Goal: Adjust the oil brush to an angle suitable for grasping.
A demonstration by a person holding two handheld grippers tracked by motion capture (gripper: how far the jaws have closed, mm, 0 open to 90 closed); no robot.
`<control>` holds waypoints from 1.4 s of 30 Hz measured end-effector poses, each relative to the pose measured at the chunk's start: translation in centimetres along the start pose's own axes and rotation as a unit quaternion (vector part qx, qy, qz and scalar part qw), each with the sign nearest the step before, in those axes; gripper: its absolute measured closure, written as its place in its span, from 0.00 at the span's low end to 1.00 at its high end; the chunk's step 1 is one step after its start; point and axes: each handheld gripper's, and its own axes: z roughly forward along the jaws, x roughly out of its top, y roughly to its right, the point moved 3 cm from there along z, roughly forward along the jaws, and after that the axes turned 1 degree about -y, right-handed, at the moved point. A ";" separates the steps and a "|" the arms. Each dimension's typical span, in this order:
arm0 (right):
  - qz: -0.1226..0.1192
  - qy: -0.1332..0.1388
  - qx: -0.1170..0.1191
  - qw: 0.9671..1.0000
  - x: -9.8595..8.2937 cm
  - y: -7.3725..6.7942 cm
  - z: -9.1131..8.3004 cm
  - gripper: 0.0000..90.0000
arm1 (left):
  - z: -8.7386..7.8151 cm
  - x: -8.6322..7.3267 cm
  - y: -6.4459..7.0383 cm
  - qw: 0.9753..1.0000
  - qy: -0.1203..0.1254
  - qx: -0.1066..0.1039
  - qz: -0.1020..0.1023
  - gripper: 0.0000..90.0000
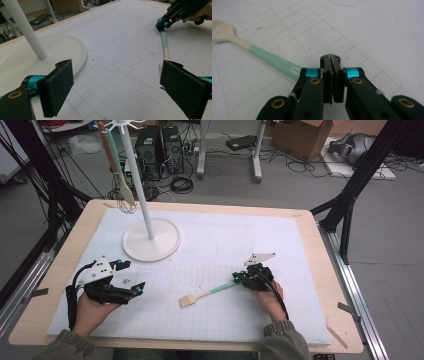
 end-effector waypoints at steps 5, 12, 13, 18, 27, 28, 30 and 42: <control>-0.002 -0.004 0.013 1.000 -0.3 0.0 -0.3 0.99 | 0.0 0.0 0.0 1.000 0.001 -0.001 0.001 0.14; -0.008 -0.010 0.025 1.000 -0.5 -0.4 -0.7 0.99 | 0.2 0.0 0.1 1.000 -0.001 -0.004 0.002 0.14; -0.008 -0.011 0.025 1.000 -0.5 -0.4 -0.7 0.99 | 0.2 0.0 0.2 1.000 -0.001 -0.004 0.002 0.14; -0.010 -0.015 0.040 0.999 -0.6 -0.9 -0.7 0.99 | 0.2 0.0 0.2 1.000 -0.001 -0.006 0.003 0.14; -0.026 -0.009 0.035 0.999 0.1 -1.5 0.1 0.97 | 0.4 0.0 0.3 1.000 -0.002 -0.011 0.007 0.14; -0.027 -0.004 0.039 0.999 0.4 -1.6 0.3 0.98 | 0.4 0.0 0.4 1.000 -0.003 -0.012 0.005 0.14; -0.032 0.002 0.043 0.999 1.1 -1.9 0.7 0.99 | 0.5 0.0 0.4 1.000 -0.003 -0.013 0.007 0.14; -0.050 -0.003 0.062 0.997 3.1 -2.8 3.5 0.98 | 0.6 -0.1 0.5 1.000 -0.003 -0.020 0.009 0.14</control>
